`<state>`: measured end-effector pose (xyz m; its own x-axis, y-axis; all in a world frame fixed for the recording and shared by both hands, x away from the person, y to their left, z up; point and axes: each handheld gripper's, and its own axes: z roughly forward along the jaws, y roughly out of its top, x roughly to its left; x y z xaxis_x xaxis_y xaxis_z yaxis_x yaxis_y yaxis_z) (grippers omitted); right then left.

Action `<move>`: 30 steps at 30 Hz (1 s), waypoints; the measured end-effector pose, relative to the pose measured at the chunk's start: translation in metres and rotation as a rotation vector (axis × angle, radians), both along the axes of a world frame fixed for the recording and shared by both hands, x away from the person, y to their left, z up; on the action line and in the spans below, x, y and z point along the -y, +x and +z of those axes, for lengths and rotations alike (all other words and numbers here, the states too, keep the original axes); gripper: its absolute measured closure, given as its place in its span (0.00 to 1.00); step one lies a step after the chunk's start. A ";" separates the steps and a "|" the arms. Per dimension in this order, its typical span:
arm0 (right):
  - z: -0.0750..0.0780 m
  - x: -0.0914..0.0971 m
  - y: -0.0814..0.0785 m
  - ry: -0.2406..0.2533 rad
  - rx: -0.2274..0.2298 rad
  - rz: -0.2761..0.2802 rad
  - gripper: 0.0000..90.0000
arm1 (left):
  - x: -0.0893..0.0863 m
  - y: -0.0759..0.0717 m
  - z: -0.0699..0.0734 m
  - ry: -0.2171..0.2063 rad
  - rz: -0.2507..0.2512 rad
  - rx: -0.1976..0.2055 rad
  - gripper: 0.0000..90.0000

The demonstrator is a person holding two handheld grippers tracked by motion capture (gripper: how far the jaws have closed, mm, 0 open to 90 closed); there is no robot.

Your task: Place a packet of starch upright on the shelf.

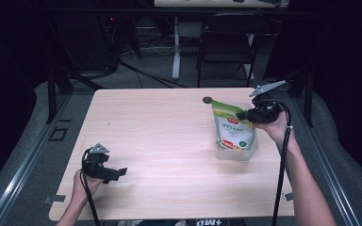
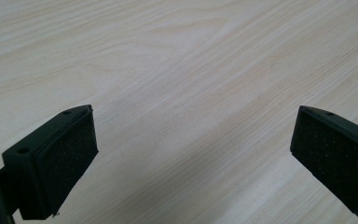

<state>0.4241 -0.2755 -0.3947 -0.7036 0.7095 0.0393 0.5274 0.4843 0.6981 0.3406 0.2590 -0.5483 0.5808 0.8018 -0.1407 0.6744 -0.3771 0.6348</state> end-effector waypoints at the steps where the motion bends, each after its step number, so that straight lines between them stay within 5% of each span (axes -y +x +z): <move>1: -0.001 0.001 0.000 0.002 -0.005 -0.009 0.99 | 0.000 0.000 0.000 0.001 -0.001 0.000 0.01; 10: -0.010 0.009 0.003 -0.030 -0.013 -0.071 0.99 | 0.000 0.000 0.000 0.004 -0.001 0.000 0.01; 17: -0.013 0.010 0.004 -0.111 0.007 -0.143 0.99 | 0.001 0.000 0.000 0.006 -0.007 0.000 0.01; 24: -0.016 0.014 0.006 -0.102 0.004 -0.168 0.98 | 0.000 0.000 0.000 0.006 -0.010 -0.004 0.01; 30: -0.014 0.016 0.003 -0.079 0.004 -0.179 0.84 | 0.000 0.000 0.000 -0.001 0.004 0.009 0.01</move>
<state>0.4271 -0.2916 -0.4086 -0.5658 0.8242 -0.0244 0.6071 0.4365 0.6640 0.3404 0.2586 -0.5484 0.5788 0.8040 -0.1362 0.6702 -0.3738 0.6412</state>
